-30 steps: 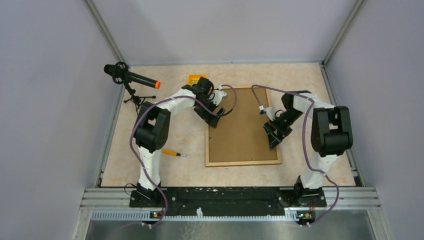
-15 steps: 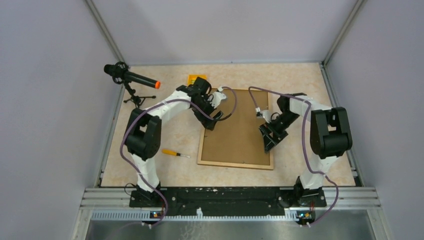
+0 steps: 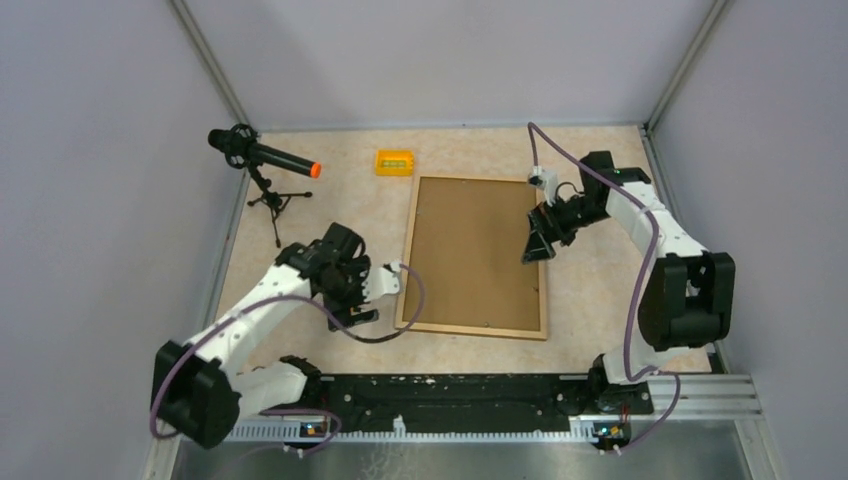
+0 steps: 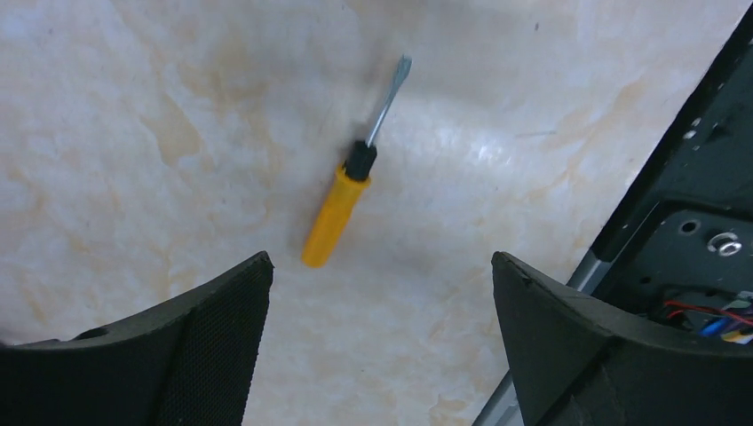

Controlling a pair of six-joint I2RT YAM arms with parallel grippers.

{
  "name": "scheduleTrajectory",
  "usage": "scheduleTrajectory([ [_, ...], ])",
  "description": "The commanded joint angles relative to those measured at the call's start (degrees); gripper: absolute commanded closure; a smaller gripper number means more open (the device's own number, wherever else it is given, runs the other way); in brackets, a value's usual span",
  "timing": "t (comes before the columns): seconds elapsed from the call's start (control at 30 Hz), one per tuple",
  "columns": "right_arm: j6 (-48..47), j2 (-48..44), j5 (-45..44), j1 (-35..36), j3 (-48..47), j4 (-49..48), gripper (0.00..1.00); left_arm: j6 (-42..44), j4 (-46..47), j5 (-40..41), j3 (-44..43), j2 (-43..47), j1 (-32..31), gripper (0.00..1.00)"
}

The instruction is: Take the photo out of the frame

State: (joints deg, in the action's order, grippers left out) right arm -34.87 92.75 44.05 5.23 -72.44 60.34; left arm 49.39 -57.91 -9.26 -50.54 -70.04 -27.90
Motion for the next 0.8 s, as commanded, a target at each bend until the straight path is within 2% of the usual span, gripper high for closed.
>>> scheduleTrajectory([
  [0.0, 0.84, -6.08, 5.94, 2.51, -2.09, -2.27, 0.01, 9.84, 4.69, -0.75, 6.82, 12.37, 4.76, 0.05],
  [0.17, 2.46, -7.12, 8.48, 4.72, -3.75, -2.19, 0.01, 17.35, 8.07, -2.32, 12.23, 13.84, 8.70, 0.10],
  [0.43, 2.84, -6.69, 10.59, 5.31, -5.21, -1.80, 0.01, 26.23, 12.55, -6.19, 12.95, 4.85, 16.44, 0.22],
  [0.77, 5.52, -4.39, 11.98, 7.05, -5.16, -4.02, 0.02, 29.66, 25.56, -6.33, 20.53, -0.11, 18.23, 0.49],
])
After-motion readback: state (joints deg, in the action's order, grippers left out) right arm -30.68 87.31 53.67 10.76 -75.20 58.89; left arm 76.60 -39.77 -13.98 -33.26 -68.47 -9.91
